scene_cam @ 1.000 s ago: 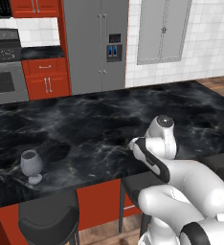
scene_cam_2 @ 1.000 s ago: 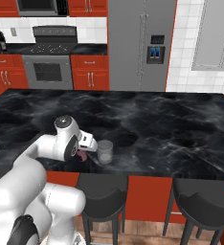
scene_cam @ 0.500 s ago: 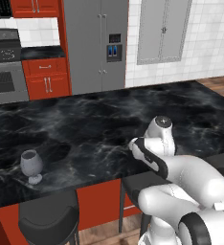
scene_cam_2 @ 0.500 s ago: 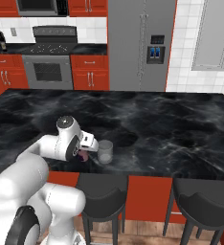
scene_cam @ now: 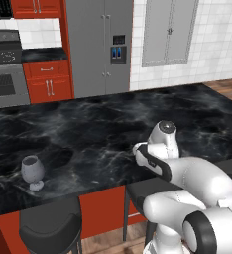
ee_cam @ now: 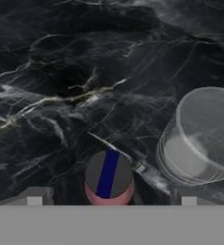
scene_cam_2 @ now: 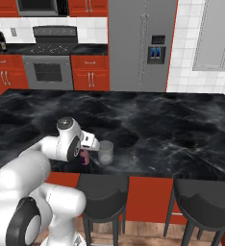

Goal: There is a wine glass and glass cup on the dining counter. Place the wine bottle next to the wine glass and the juice bottle next to the glass cup.

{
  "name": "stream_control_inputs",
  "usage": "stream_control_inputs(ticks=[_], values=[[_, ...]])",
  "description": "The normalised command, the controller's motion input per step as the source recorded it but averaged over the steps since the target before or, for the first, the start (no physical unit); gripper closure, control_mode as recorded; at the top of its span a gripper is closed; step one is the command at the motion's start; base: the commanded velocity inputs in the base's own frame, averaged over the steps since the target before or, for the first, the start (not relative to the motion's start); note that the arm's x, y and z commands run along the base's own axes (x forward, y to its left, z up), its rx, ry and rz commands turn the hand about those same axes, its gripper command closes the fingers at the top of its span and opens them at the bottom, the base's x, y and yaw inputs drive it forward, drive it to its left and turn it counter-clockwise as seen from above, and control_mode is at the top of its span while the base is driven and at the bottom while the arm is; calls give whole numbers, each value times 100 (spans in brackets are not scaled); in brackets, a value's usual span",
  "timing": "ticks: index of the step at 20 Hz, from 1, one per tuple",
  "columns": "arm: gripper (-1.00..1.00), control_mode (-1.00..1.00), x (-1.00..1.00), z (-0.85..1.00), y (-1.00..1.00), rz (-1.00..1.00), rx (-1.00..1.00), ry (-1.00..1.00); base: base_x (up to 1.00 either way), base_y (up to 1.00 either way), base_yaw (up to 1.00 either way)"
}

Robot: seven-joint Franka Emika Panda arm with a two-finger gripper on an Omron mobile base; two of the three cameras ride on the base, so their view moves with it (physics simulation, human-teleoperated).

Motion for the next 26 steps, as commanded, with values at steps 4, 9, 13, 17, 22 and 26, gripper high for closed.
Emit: stream_control_inputs(ticks=[4, 9, 13, 17, 22, 26], values=[[-100, -100, -3, -19, -2, 0, 0, -10, 0, 0, 0], [-100, -100, -13, -4, 0, 0, 0, -6, 0, 0, 0], [-100, -100, -13, 23, 1, 0, 0, -4, 0, 0, 0], [-100, -100, -32, 32, 12, 0, 0, -1, 0, 0, 0], [-100, -100, -49, 29, 20, 0, 0, -1, 0, 0, 0], [-100, -100, -58, 17, 23, 0, 5, 0, 0, 0, 0]])
